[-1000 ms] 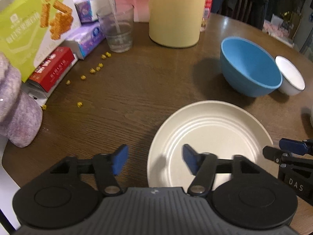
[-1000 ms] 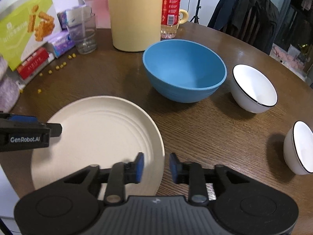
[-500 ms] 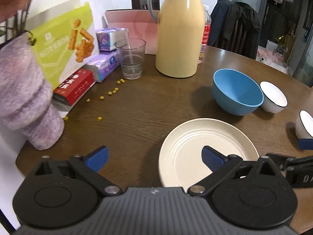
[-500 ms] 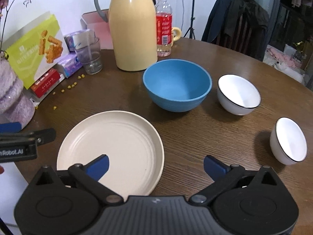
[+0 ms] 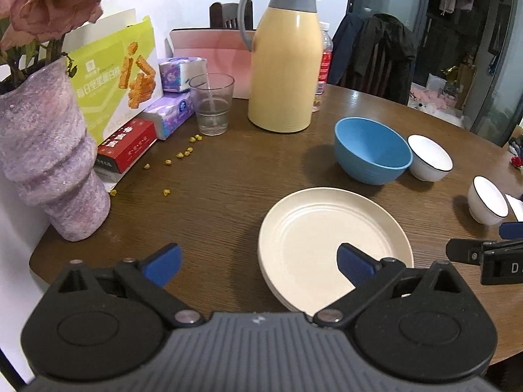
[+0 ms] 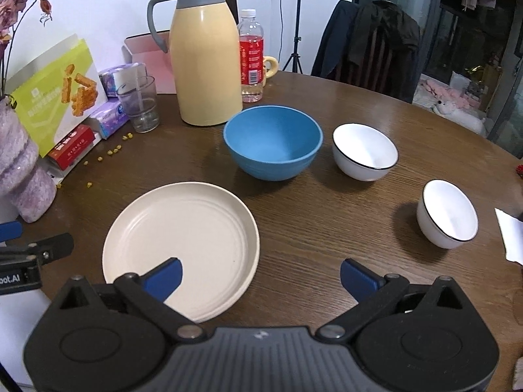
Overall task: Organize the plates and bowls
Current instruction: 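Pull both grippers back and swing them toward the blue bowl, then lower both open grippers onto the blue bowl rim, then close both grippers on the blue bowl rim, then lift and carry the blue bowl with both grippers beside the plate stack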
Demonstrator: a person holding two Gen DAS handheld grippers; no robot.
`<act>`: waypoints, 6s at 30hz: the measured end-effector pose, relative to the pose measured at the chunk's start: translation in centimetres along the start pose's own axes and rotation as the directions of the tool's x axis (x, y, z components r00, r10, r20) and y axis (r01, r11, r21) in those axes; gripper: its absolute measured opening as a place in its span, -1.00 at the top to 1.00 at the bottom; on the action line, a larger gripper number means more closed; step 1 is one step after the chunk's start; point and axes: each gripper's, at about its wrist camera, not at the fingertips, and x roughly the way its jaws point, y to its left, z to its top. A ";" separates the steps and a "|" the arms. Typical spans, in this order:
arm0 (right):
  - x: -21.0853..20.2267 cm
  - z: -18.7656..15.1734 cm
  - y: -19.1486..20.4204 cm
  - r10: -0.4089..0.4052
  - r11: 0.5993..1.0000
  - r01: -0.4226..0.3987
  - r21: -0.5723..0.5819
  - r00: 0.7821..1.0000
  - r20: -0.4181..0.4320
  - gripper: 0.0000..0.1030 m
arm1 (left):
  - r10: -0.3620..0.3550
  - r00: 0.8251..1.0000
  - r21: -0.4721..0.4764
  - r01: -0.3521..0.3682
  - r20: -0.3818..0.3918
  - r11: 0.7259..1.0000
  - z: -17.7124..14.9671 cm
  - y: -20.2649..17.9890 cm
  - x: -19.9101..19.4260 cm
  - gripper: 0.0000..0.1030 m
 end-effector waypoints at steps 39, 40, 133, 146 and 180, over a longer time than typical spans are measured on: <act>-1.4 4.1 -13.7 0.113 0.966 -0.132 0.221 0.989 0.097 -1.00 | 0.045 0.999 -0.026 -0.045 -0.005 0.999 7.2 -11.3 1.9 -1.00; -1.2 4.4 -13.7 0.110 0.965 -0.129 0.226 0.989 0.096 -1.00 | 0.044 0.999 -0.023 -0.044 -0.008 0.999 7.6 -11.3 2.3 -1.00; 20.4 14.6 -9.8 0.110 0.956 -0.065 0.286 0.983 -0.145 0.81 | -0.052 0.967 0.036 0.063 -0.248 0.997 16.1 -12.1 24.9 0.83; 16.8 13.4 -9.4 0.095 0.960 -0.056 0.274 0.987 -0.131 0.81 | -0.060 0.972 0.064 0.076 -0.227 0.995 15.1 -12.9 20.8 0.83; 5.0 1.7 -17.7 -0.021 0.914 0.062 0.400 0.994 -0.108 0.81 | -0.173 0.958 0.219 0.223 -0.228 0.950 7.2 -24.5 10.7 0.83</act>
